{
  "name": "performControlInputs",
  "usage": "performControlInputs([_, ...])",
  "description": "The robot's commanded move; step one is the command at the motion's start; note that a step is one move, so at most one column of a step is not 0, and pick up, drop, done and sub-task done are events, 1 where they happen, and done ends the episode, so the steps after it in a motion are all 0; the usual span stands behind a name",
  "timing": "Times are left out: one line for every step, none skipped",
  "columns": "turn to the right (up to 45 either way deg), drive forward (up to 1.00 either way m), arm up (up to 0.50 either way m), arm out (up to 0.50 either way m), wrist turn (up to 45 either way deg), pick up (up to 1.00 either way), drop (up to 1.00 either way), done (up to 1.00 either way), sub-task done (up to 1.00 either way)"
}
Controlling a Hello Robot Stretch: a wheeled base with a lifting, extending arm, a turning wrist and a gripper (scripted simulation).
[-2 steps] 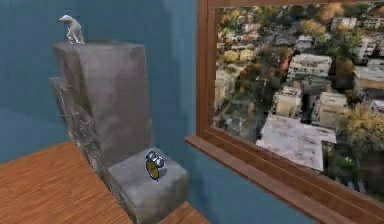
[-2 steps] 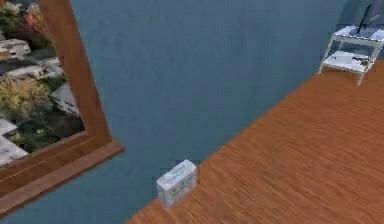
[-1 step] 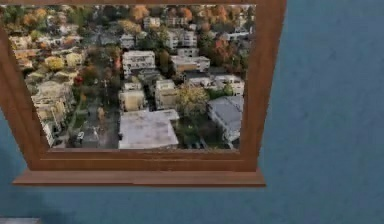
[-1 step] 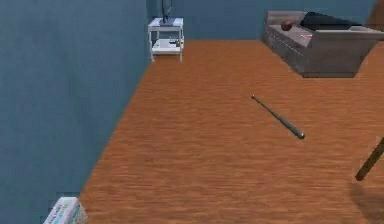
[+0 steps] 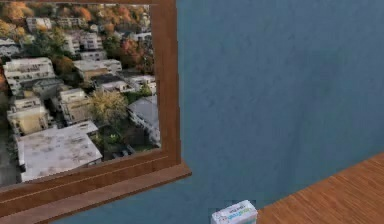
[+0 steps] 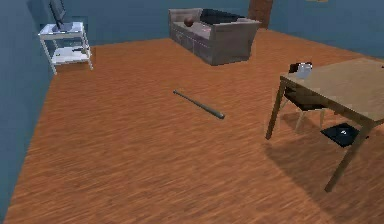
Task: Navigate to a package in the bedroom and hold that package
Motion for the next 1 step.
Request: performControlInputs([0.0,0.40,0.00,0.00,0.0,0.00,0.00,0.00,0.00])
